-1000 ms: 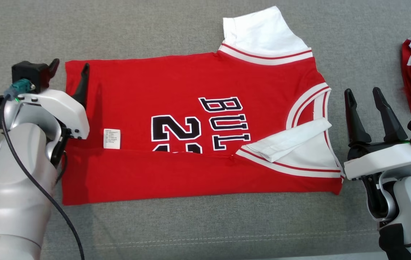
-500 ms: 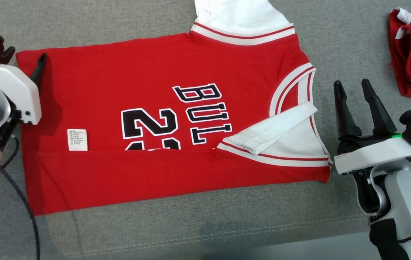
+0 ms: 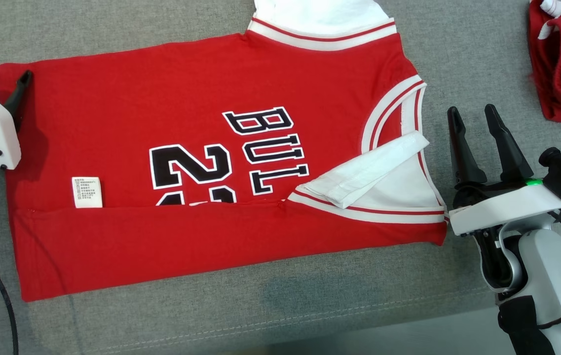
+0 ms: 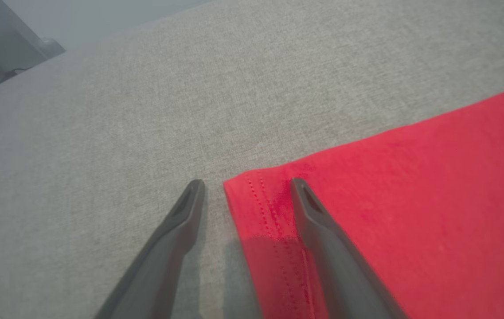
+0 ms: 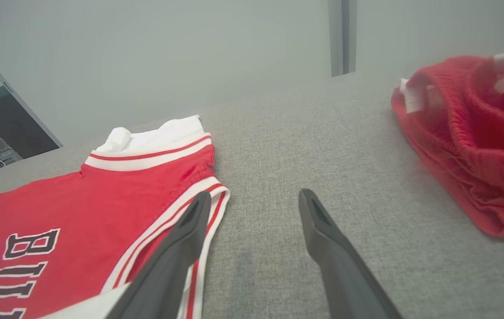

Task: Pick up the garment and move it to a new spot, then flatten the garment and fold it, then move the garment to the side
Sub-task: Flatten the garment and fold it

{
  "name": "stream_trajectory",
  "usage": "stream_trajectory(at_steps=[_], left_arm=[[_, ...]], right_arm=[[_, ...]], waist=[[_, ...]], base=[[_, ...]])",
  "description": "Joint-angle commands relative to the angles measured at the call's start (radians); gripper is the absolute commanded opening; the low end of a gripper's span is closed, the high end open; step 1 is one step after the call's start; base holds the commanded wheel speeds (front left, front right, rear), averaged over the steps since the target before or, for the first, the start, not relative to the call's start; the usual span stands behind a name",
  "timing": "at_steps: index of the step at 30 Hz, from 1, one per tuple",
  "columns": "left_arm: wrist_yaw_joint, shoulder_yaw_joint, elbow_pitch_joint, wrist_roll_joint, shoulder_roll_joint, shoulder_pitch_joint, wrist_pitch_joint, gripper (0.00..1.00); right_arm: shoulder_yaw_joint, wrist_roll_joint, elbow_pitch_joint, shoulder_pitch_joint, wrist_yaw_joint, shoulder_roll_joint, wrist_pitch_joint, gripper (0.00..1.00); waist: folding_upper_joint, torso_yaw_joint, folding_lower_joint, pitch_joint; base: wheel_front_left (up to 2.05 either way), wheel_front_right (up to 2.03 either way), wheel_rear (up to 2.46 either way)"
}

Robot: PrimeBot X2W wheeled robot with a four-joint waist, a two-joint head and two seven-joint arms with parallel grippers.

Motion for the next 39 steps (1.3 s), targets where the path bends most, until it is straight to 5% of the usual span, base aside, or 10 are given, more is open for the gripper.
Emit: stream_trajectory(at_steps=[1,10,17,20,27,29,32,39], left_arm=[[0.0,0.023,-0.023,-0.024,0.071,-0.044,0.005,1.0],[0.0,-0.005,-0.088,-0.21,0.136,-0.034,0.04,1.0],[0.0,-0.034,-0.118,-0.282,0.168,-0.025,0.057,0.98],[0.0,-0.048,-0.13,-0.315,0.173,-0.017,0.068,0.9],[0.0,-0.069,-0.14,-0.361,0.185,-0.013,0.08,0.93],[0.0,-0.072,-0.136,-0.373,0.186,-0.013,0.081,0.84],[0.0,-0.077,-0.136,-0.395,0.187,-0.011,0.085,0.48],[0.0,-0.096,-0.151,-0.421,0.195,-0.014,0.081,0.44]], right_arm=[[0.021,0.013,-0.025,-0.005,-0.003,0.005,-0.013,1.0],[0.035,0.034,-0.024,-0.007,-0.003,0.002,-0.013,1.0],[0.036,0.039,-0.019,-0.009,-0.003,0.0,-0.013,1.0],[0.037,0.04,-0.016,-0.01,-0.003,0.0,-0.013,1.0],[0.044,0.041,-0.012,-0.017,-0.003,0.001,-0.013,1.0],[0.047,0.042,-0.011,-0.018,-0.003,0.0,-0.013,1.0],[0.05,0.045,-0.01,-0.017,-0.003,-0.002,-0.013,1.0],[0.05,0.049,-0.007,-0.02,-0.003,-0.004,-0.013,1.0]], waist=[[-0.0001,-0.006,0.0,0.006],[-0.0001,-0.025,0.0,0.024],[-0.0001,-0.022,0.0,0.028],[-0.0001,-0.018,0.0,0.026],[-0.0001,-0.017,0.0,0.027],[-0.0001,-0.018,0.0,0.028],[-0.0001,-0.02,0.0,0.029],[-0.0001,-0.025,0.0,0.033]], base=[[0.0,0.0,0.0],[0.0,0.0,0.0],[0.0,0.0,0.0],[0.0,0.0,0.0],[0.0,0.0,0.0],[0.0,0.0,0.0],[0.0,0.0,0.0],[0.0,0.0,0.0]])
